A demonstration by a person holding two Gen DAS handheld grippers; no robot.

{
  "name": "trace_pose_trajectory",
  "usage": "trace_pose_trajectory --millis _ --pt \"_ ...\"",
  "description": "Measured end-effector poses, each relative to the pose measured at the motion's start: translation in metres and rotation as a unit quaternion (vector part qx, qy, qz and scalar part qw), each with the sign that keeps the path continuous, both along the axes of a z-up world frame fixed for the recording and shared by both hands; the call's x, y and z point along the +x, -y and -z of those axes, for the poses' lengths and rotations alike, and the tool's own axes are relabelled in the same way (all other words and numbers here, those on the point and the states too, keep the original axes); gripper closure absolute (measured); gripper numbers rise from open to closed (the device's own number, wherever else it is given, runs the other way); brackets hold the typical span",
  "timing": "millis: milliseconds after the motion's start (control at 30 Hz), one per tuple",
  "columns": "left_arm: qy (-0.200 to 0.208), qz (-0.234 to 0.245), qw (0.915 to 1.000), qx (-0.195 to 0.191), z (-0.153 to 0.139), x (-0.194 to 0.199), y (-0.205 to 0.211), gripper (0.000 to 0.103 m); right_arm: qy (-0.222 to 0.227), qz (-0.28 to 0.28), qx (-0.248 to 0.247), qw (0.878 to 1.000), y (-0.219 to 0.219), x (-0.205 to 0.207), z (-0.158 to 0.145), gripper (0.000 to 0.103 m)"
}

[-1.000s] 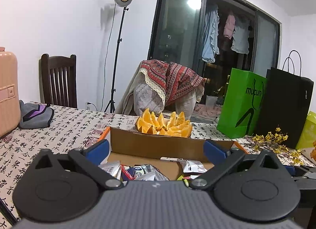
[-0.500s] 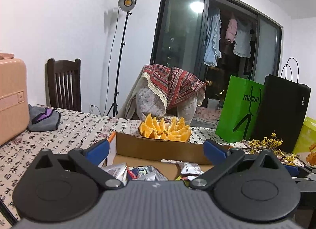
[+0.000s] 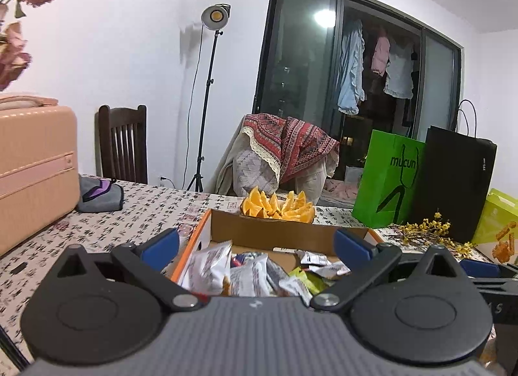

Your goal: Organize snacks

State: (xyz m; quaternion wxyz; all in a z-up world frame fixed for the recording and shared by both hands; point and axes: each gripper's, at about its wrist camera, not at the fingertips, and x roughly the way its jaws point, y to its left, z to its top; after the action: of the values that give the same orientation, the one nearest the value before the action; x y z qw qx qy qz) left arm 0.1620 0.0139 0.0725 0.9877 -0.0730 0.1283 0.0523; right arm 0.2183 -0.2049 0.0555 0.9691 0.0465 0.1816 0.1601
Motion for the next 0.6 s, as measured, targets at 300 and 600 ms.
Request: trace_pose_trajectory --millis 300,600 --pt "0.006 -0.002 1.0000 0.001 0.004 -0.056 -0.004 0.000 0.006 -0.004 -0.013 1.000 0.007 -0.057 0.003 0.000" --pt "0.005 0.006 1.0000 -0.003 0.004 -0.100 -0.008 0.000 0.013 -0.013 -0.024 1.000 0.010 -0.104 0.000 0.000"
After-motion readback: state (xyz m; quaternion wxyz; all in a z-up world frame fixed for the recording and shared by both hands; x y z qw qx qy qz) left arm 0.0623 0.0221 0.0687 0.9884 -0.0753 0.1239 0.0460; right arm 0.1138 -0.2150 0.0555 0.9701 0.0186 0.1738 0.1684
